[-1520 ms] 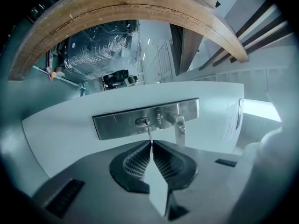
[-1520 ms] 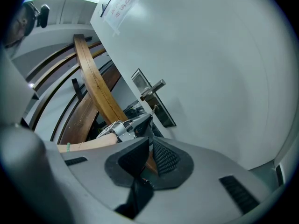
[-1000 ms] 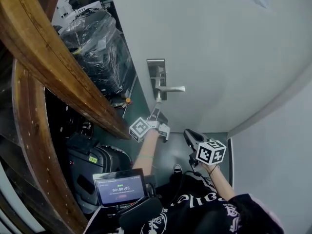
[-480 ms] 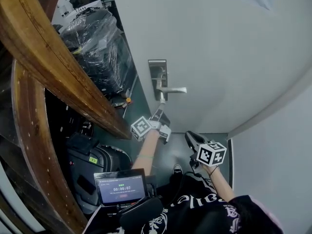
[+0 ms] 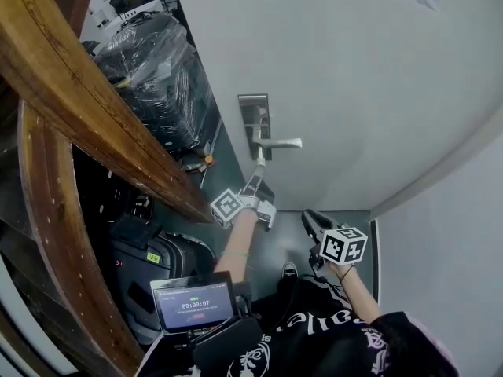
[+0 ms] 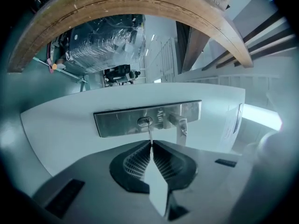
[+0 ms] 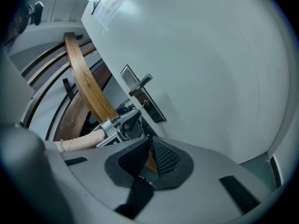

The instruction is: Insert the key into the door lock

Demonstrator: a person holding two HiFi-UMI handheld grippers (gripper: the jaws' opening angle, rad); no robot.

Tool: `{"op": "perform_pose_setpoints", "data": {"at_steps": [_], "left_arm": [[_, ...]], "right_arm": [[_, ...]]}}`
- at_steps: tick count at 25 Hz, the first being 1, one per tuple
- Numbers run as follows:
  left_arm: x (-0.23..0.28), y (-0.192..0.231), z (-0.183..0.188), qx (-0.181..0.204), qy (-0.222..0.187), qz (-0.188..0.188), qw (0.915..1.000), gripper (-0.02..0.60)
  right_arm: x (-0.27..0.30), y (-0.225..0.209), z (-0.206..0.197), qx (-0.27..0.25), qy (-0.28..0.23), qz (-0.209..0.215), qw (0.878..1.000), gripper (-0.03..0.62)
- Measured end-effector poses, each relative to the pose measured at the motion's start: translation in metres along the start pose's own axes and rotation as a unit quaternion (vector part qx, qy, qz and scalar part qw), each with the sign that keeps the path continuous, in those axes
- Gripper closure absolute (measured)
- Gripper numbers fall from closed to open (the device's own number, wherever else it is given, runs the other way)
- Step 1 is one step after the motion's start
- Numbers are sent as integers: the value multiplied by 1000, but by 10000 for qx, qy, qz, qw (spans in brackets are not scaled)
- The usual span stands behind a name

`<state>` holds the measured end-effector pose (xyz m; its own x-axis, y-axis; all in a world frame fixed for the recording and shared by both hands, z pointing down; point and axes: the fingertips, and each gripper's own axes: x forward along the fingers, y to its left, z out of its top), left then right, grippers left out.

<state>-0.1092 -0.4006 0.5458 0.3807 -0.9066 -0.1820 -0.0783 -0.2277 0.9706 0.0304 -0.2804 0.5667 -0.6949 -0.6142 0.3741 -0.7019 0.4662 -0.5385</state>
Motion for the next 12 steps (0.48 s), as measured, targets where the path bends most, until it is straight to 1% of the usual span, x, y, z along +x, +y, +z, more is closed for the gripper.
{"op": "perform_pose_setpoints", "data": {"at_steps": [4,10,12], "left_arm": [[2,1,2,47,13,25,10000,560],[5,1,2,10,368,97,9993,560],[5,2,7,150,501,164,9985,560]], "right_arm": [[0,3,-2,-14,27,30,10000,557],[0,3,-6,-7,44,11,10000,557],[-1,1,-8,1,50,-10,10000,557]]}}
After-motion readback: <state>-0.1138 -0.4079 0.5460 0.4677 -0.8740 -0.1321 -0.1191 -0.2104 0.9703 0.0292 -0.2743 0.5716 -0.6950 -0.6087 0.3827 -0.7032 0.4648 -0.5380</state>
